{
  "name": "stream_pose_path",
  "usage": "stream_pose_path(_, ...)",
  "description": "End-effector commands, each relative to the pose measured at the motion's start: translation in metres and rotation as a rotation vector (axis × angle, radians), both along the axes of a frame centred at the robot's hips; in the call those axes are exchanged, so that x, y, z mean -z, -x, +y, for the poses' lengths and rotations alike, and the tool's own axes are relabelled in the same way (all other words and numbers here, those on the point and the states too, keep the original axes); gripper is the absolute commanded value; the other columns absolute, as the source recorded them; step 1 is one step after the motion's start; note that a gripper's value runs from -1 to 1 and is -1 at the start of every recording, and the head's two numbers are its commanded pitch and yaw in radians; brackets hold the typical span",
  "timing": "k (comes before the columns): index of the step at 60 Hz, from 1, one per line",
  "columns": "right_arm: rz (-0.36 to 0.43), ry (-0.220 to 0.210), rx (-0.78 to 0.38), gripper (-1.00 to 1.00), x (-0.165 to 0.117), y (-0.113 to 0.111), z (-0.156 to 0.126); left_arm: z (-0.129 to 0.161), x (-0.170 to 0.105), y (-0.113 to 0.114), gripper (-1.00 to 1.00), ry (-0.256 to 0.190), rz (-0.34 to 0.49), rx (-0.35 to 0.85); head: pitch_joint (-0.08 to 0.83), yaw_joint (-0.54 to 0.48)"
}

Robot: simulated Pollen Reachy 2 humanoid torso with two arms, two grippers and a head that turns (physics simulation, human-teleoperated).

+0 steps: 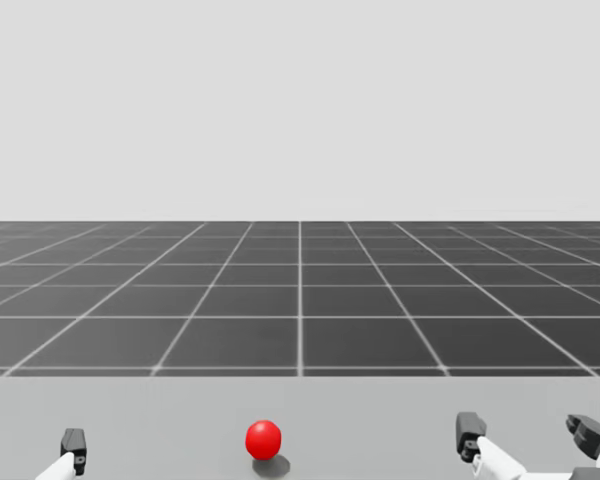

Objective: Watch the red light. When it turns green, pick up the object.

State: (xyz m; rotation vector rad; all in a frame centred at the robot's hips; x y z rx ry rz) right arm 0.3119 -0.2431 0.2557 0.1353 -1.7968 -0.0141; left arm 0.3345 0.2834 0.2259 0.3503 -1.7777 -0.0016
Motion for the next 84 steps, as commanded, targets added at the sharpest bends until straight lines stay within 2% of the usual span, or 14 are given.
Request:
stream_pose_path(1,0.001,-0.037,0.022,-1.00,0.0018,0.0015,0.0041,-0.0001,0.0005,-0.0006,-1.00,-0.002,0.004,-0.007,0.020,0.00)
stream_pose_path(5,0.006,-0.046,0.008,-1.00,0.0003,0.0014,0.0047,-0.0004,0.0004,-0.0005,-1.00,-0.001,0.005,-0.007,0.029,0.00)
stream_pose_path(7,0.002,-0.040,0.024,-1.00,-0.0002,0.0010,0.0049,-0.0005,0.0005,-0.0007,-1.00,-0.001,0.005,-0.008,0.034,0.00)
stream_pose_path(9,0.014,-0.015,0.032,-1.00,0.0000,0.0005,0.0047,-0.0008,0.0007,-0.0006,-1.00,-0.002,0.007,-0.007,0.052,0.00)
stream_pose_path(11,0.009,-0.024,0.034,-1.00,0.0002,0.0005,0.0047,-0.0010,0.0010,-0.0008,-1.00,-0.003,0.008,-0.008,0.067,0.00)
stream_pose_path(13,0.006,-0.004,0.055,-1.00,0.0004,-0.0005,0.0047,-0.0011,0.0013,-0.0009,-1.00,-0.004,0.011,-0.009,0.100,0.00)
stream_pose_path(17,0.009,-0.026,0.069,-1.00,0.0005,-0.0011,0.0043,-0.0013,0.0018,-0.0012,-1.00,-0.006,0.014,-0.010,0.156,0.01)
stream_pose_path(25,0.013,-0.001,0.071,-1.00,0.0036,-0.0030,0.0055,-0.0018,0.0037,-0.0027,-1.00,-0.011,0.021,-0.011,0.260,0.03)
stream_pose_path(27,0.022,-0.013,0.072,-1.00,0.0045,-0.0038,0.0054,-0.0022,0.0043,-0.0030,-1.00,-0.015,0.023,-0.008,0.284,0.03)
stream_pose_path(40,0.010,0.002,0.081,-1.00,0.0047,-0.0037,0.0049,-0.0033,0.0072,-0.0053,-1.00,-0.020,0.036,0.009,0.415,0.05)
stream_pose_path(84,-0.008,0.043,0.091,-1.00,0.0071,-0.0034,0.0064,-0.0049,0.0065,-0.0055,-1.00,-0.007,0.038,0.029,0.426,0.06)
